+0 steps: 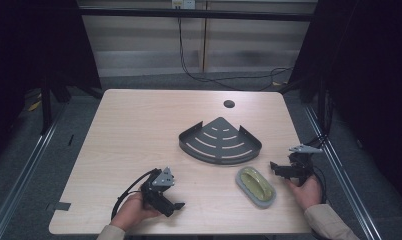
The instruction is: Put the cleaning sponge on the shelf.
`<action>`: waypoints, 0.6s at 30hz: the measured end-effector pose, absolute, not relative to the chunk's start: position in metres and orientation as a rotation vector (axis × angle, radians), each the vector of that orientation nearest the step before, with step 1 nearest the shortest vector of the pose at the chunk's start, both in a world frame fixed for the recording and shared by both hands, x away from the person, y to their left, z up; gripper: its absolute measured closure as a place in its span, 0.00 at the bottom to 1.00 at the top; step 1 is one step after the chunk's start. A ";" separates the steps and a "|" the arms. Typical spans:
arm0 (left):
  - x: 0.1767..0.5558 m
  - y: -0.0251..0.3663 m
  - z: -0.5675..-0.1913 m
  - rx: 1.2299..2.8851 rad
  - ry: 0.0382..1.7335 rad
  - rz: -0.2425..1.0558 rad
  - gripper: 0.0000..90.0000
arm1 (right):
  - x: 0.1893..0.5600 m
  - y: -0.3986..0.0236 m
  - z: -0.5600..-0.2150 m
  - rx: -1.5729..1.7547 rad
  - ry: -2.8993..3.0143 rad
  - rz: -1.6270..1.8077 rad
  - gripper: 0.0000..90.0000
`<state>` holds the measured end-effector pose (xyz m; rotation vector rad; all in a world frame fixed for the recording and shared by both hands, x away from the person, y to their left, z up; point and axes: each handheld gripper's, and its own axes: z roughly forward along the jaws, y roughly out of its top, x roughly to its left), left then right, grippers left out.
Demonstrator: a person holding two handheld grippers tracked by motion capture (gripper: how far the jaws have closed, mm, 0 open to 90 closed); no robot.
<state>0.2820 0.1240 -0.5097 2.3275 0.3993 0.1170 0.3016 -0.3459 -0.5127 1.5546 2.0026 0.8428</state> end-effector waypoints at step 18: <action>0.283 0.124 -0.509 2.337 0.399 0.115 0.00 | 0.304 -0.323 -0.453 1.589 2.371 0.616 0.31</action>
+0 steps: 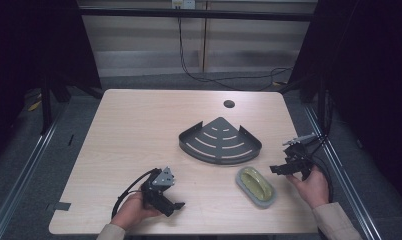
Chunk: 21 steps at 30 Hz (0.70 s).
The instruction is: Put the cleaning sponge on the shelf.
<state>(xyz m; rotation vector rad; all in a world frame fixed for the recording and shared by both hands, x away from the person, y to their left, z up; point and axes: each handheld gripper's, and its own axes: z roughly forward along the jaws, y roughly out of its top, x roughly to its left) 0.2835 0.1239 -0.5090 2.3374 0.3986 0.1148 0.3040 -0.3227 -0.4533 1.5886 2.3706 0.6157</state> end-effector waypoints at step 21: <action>0.284 0.124 -0.509 2.337 0.394 0.116 0.00 | 0.289 -0.262 -0.404 1.458 2.624 0.523 0.45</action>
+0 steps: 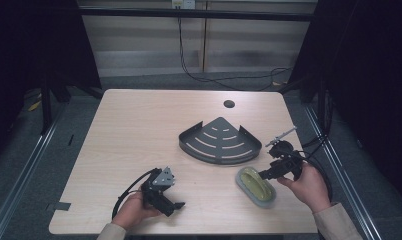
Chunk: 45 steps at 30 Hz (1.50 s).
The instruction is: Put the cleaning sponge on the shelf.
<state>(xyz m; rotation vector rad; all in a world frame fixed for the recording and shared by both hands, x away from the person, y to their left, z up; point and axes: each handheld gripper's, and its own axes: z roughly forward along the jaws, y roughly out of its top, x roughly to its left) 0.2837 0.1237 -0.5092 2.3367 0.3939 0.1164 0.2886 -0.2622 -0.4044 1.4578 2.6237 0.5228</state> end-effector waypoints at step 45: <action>0.283 0.124 -0.509 2.334 0.401 0.115 0.00 | 0.305 -0.234 -0.409 1.328 2.852 0.187 0.79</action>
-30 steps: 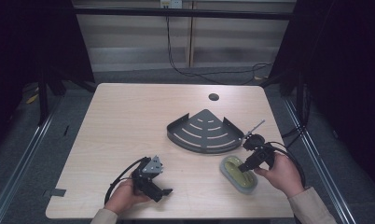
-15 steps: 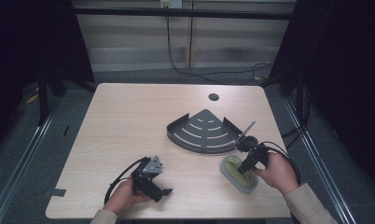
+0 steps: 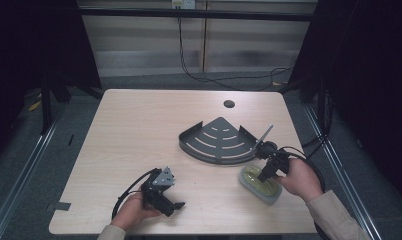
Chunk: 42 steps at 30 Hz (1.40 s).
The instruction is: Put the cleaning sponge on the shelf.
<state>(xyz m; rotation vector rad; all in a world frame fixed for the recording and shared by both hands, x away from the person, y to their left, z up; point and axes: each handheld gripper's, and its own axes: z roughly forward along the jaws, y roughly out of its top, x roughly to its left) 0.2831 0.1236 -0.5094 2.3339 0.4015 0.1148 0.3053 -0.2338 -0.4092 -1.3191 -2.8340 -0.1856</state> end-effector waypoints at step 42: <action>0.283 0.124 -0.509 2.338 0.398 0.121 0.00 | 0.335 -0.240 -0.345 -1.319 -2.846 -0.184 0.79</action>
